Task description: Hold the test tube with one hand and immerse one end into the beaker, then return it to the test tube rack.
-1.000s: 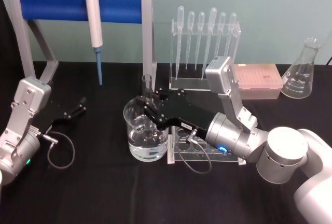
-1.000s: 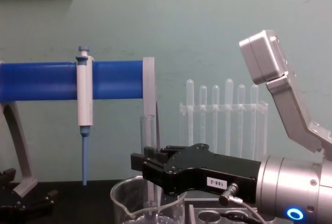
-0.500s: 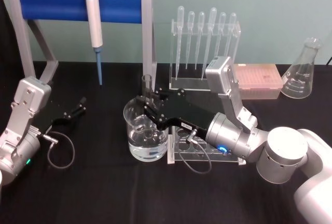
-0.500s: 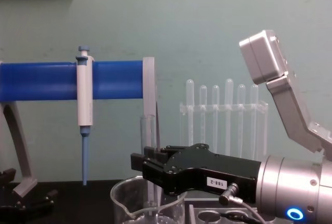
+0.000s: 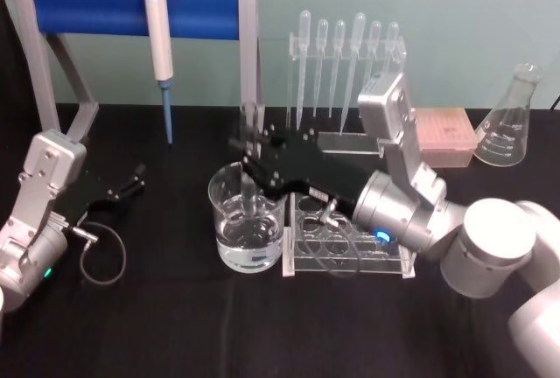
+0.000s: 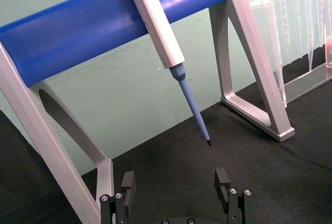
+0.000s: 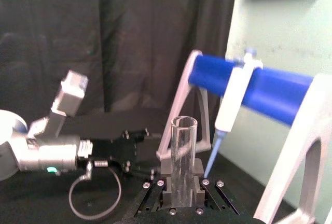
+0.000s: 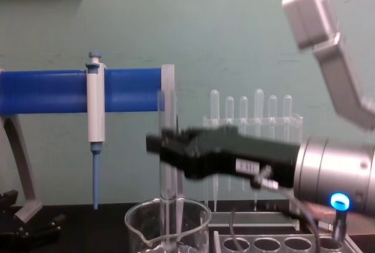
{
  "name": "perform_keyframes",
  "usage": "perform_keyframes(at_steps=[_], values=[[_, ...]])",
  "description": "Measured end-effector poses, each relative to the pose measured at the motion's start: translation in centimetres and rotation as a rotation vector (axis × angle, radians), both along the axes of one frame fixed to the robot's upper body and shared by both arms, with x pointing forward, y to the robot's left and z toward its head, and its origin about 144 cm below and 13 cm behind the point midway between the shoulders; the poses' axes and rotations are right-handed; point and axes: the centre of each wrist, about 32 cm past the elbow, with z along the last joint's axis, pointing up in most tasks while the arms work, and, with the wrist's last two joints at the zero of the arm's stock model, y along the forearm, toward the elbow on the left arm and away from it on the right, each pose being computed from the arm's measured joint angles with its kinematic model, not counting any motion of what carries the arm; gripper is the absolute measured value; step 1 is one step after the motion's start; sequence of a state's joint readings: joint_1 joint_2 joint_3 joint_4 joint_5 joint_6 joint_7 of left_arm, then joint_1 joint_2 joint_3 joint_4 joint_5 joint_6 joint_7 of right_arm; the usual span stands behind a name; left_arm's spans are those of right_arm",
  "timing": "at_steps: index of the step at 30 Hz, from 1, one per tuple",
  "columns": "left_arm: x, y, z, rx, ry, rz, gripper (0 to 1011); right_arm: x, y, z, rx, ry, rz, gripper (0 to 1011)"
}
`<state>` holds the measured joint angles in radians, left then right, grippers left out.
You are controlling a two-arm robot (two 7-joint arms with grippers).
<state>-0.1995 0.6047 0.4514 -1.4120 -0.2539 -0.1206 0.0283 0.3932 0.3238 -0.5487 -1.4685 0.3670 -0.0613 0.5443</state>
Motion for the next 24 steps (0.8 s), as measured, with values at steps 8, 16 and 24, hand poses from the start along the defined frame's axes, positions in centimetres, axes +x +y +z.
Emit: perform_keyframes(at_steps=[8, 16, 24], values=[[0.0, 0.0, 0.0, 0.000, 0.000, 0.000, 1000, -0.6, -0.7, 4.4, 0.024, -0.078, 0.026, 227], [0.0, 0.0, 0.0, 0.000, 0.000, 0.000, 1000, -2.4, -3.1, 6.9, 0.065, -0.093, 0.024, 227], [0.0, 0.0, 0.0, 0.000, 0.000, 0.000, 1000, -4.5, -6.5, 6.9, 0.065, -0.084, -0.020, 227]])
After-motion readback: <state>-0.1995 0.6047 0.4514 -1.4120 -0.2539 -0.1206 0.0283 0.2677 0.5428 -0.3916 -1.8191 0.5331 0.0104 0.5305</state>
